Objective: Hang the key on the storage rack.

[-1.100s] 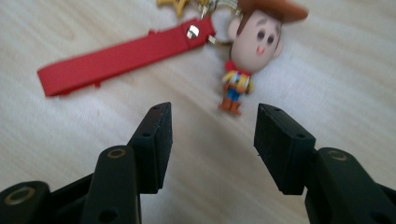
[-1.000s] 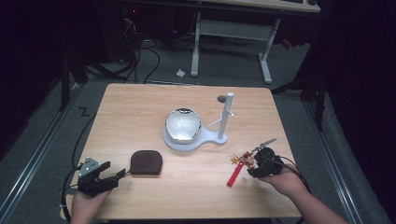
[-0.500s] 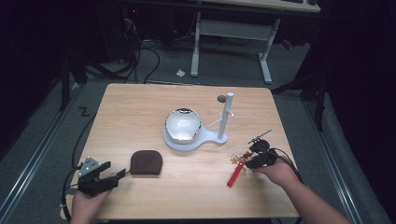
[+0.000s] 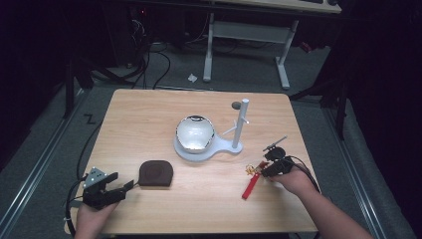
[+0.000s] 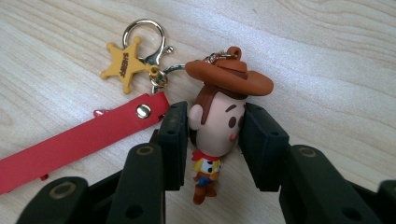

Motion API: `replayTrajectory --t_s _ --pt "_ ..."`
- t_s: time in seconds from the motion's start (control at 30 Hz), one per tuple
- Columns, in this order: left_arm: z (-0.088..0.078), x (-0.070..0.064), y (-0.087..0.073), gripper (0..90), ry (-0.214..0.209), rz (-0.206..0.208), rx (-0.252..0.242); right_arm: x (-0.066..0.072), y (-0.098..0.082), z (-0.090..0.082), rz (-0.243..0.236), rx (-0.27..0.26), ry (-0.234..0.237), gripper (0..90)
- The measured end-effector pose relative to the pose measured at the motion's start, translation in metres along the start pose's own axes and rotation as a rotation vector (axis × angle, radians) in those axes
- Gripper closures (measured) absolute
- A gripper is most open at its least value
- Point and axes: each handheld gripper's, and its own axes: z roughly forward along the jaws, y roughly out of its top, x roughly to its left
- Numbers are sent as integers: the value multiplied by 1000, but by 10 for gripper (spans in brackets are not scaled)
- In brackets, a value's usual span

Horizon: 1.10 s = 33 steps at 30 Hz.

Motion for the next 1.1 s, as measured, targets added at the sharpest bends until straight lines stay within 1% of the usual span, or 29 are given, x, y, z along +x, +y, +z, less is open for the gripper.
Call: replayTrajectory --t_s 0.1,0.17,0.27,0.37,0.47,0.57,0.6,0.77,0.87,0.97,1.03,1.1 --pt "0 0 0 275 -2 -2 1 -2 0 1 -6 -7 8 642" --pt "0 0 0 274 -3 -2 2 -2 0 1 0 -7 11 643" --pt "1 0 0 274 -3 -1 3 -3 0 2 -3 -13 16 644" --pt "1 -1 0 274 -4 3 4 -4 0 1 -5 -11 20 647" --pt "1 -1 0 274 -6 3 5 -3 0 1 -8 -14 14 654" --pt "1 -1 1 275 -4 1 3 -3 -1 0 3 -10 10 661" --pt "0 0 0 275 -5 0 3 -3 -1 -1 -9 -11 8 661" --pt "1 -1 0 276 -14 1 7 -2 -3 -14 -22 -16 23 662" --pt "2 -2 0 277 -17 8 11 -2 -5 -21 -25 -17 42 661" --pt "3 -3 0 277 -18 7 11 0 -7 -28 -42 -12 56 661" --pt "3 -3 0 277 -18 7 12 2 -9 -32 -62 -8 57 661" --pt "3 -3 0 276 -17 10 10 3 -11 -38 -65 -7 60 661"
